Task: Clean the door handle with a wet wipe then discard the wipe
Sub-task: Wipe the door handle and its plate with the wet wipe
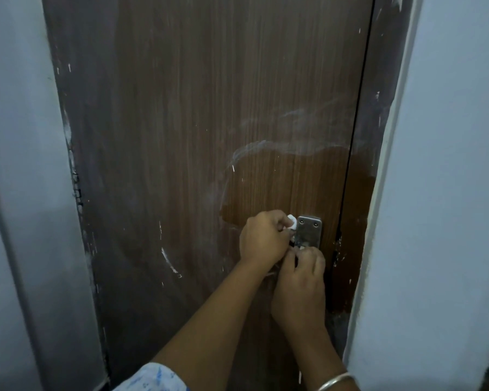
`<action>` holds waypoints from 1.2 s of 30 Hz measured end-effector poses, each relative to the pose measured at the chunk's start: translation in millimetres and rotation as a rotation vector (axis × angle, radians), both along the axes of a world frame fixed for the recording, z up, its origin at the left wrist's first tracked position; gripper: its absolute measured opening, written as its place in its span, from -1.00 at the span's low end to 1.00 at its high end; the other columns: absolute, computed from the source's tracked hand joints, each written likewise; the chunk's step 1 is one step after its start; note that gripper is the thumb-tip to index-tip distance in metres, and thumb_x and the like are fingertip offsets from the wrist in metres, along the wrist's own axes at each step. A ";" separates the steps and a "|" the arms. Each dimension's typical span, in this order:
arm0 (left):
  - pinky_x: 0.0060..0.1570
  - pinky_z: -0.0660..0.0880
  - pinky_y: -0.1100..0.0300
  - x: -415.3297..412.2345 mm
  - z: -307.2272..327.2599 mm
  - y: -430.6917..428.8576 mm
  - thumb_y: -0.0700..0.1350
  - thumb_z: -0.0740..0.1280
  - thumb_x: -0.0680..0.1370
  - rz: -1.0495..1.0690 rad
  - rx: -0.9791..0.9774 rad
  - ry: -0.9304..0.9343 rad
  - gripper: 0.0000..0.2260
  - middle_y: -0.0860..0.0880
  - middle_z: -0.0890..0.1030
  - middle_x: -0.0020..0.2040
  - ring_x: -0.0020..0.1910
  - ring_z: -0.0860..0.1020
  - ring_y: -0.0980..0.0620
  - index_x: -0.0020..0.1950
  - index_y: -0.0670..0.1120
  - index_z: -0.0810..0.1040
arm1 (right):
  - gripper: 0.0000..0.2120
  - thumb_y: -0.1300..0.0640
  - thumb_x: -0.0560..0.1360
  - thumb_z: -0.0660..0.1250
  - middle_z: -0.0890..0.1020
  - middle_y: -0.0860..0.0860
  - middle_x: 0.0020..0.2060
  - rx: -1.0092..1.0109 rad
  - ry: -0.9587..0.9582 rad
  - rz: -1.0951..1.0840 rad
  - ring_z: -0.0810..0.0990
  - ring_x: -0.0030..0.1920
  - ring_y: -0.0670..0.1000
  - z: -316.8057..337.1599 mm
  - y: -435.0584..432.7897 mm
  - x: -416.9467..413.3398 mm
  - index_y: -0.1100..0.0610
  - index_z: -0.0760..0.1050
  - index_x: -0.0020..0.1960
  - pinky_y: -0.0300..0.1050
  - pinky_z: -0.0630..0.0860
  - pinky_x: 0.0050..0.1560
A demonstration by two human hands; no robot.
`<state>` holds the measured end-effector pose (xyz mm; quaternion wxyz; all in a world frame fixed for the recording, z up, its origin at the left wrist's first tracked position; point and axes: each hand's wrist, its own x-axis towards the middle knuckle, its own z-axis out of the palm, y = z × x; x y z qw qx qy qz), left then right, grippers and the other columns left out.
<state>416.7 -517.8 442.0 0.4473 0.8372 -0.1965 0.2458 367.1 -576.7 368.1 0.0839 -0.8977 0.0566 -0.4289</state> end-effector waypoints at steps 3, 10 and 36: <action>-0.17 0.55 0.12 -0.3 2.3 0.3 -0.14 0.38 0.43 0.014 0.070 -0.028 -0.91 0.05 0.65 -0.22 -0.20 0.61 0.06 -0.12 0.04 0.63 | -0.38 0.30 0.05 0.63 0.56 0.30 -0.04 0.012 -0.020 -0.002 0.55 0.06 0.31 0.6 1.4 0.0 0.38 0.51 0.06 0.06 0.61 -0.13; -0.15 0.55 0.04 -1.3 4.1 -0.5 -0.12 0.39 0.44 0.032 0.126 -0.070 -0.94 0.02 0.66 -0.18 -0.17 0.61 0.02 -0.12 0.00 0.62 | -0.38 0.30 0.06 0.63 0.56 0.29 -0.03 -0.006 -0.035 -0.022 0.55 0.08 0.30 -0.5 0.9 1.2 0.37 0.51 0.07 0.03 0.59 -0.12; 0.00 0.35 0.07 2.6 0.1 5.5 -0.06 0.40 0.42 0.183 0.070 -0.001 -0.93 0.10 0.65 -0.20 -0.11 0.59 0.06 -0.28 0.05 0.58 | -0.41 0.25 0.12 0.59 0.56 0.27 -0.01 -0.060 -0.010 -0.012 0.52 0.11 0.30 -0.1 -4.0 -2.8 0.29 0.52 0.12 0.02 0.56 -0.05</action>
